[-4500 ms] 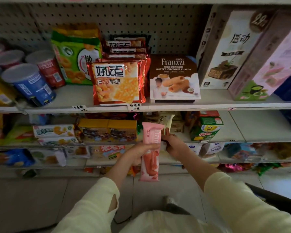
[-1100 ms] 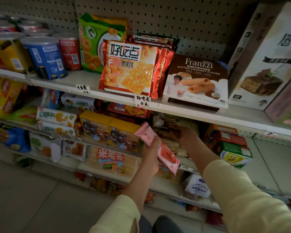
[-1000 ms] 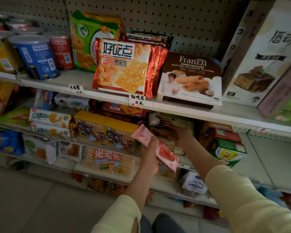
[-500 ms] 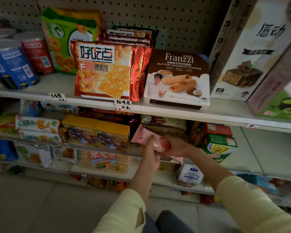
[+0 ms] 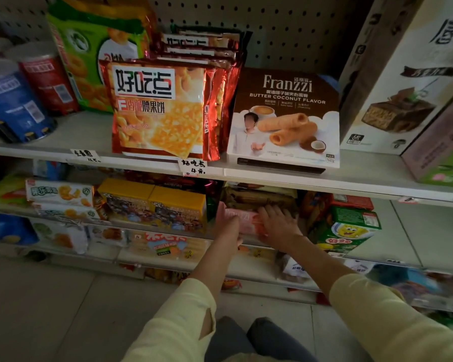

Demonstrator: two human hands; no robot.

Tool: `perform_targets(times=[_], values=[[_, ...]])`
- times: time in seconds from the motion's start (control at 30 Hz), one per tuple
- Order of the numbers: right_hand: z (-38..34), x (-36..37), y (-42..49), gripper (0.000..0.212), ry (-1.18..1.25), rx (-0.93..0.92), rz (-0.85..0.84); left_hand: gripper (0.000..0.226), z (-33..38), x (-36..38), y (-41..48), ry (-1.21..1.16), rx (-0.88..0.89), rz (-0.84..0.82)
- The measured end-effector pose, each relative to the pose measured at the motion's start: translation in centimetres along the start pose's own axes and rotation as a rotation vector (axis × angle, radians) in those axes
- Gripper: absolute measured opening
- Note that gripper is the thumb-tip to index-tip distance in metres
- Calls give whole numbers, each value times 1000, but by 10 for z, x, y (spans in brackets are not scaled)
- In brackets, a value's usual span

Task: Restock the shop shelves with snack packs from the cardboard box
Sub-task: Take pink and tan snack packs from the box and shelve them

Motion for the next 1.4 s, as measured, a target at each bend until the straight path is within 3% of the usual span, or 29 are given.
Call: perform_targets(times=[0.1, 0.17, 0.23, 0.3, 0.4, 0.5, 0.7, 0.97, 1.23, 1.4], values=[[-1, 4, -2, 70, 47, 5, -56, 57, 9, -7, 0, 219, 60, 21], [-4, 1, -6, 63, 52, -15, -72, 59, 23, -6, -4, 505, 152, -44], [-5, -4, -9, 58, 42, -25, -75, 76, 28, -4, -6, 754, 180, -137], [-2, -9, -11, 57, 48, -12, -75, 87, 32, -3, -9, 849, 151, -195], [0, -13, -14, 57, 49, 10, -107, 71, 47, -6, -10, 1042, 203, -151], [-1, -18, -18, 59, 64, 50, -118, 59, 59, -2, -18, 1074, 260, -115], [1, -36, -43, 57, 135, 134, -64, 38, 64, 38, -51, 1485, 561, -310], [57, -34, -105, 43, 448, 340, -12, 42, 23, 86, -83, 1390, 557, -621], [128, -3, -189, 27, 649, 614, -107, 26, -43, 170, -159, 1505, 635, -961], [188, 18, -256, 24, 711, 785, -109, 29, -93, 220, -212, 1593, 650, -1099]])
Point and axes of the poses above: each hand's wrist, its own y-axis towards the middle knuckle, its own x-axis out of the palm, z = x × y, the point moved 10 cm from there along y, towards the middle knuckle, and after that the axes turned 6 degrees about x, right-handed, at the moved point
